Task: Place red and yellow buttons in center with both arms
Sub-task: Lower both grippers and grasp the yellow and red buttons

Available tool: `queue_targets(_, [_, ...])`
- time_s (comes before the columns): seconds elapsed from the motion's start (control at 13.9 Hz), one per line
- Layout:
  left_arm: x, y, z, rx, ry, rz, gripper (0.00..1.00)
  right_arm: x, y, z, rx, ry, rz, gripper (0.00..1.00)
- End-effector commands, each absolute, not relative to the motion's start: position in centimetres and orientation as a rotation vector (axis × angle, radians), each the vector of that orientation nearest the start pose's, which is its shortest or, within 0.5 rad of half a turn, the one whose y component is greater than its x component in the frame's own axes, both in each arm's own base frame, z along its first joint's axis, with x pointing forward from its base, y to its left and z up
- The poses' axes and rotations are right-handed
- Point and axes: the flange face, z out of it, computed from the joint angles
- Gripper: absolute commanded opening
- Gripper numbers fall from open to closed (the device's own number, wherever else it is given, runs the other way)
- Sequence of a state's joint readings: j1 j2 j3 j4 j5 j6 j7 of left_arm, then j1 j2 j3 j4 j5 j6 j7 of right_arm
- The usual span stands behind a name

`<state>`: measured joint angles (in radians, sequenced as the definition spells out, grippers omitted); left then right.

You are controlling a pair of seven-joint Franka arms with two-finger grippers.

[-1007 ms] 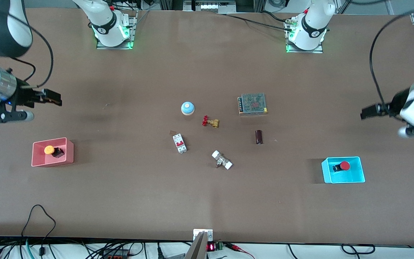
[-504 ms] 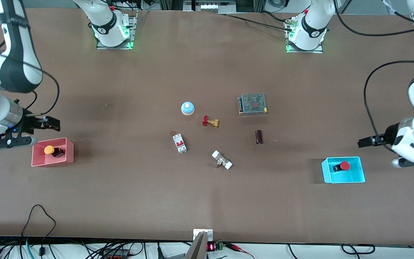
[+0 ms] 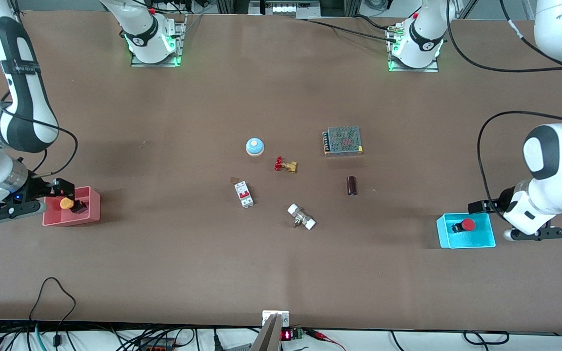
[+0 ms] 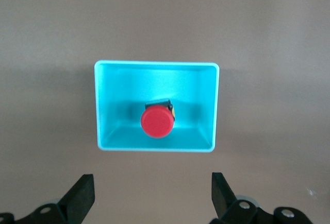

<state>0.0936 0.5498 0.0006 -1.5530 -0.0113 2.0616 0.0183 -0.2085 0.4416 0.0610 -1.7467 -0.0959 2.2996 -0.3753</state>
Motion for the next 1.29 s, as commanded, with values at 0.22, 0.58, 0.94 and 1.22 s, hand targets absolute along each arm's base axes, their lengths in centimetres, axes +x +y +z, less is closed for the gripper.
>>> queue_targets(0.22, [70.3,6.6,28.9,-3.138,-0.08,-0.024,1.0,66.7,-12.8,30.2,-3.226,-0.536,-0.213,1.0])
queue_targets(0.58, [70.6,6.6,26.2,-3.129,-0.071,-0.052,1.0,66.2,-14.2,27.4,-3.219,-0.488,-0.18,1.0])
queue_targets(0.94, [70.3,6.5,23.4,-3.135,0.02,0.01,1.0,65.4,-14.3,26.3,-3.21,-0.453,-0.135,1.0])
queue_targets(1.22, [70.2,6.5,22.6,-3.14,0.016,0.027,1.0,65.1,-14.1,25.3,-3.204,-0.455,-0.11,1.0])
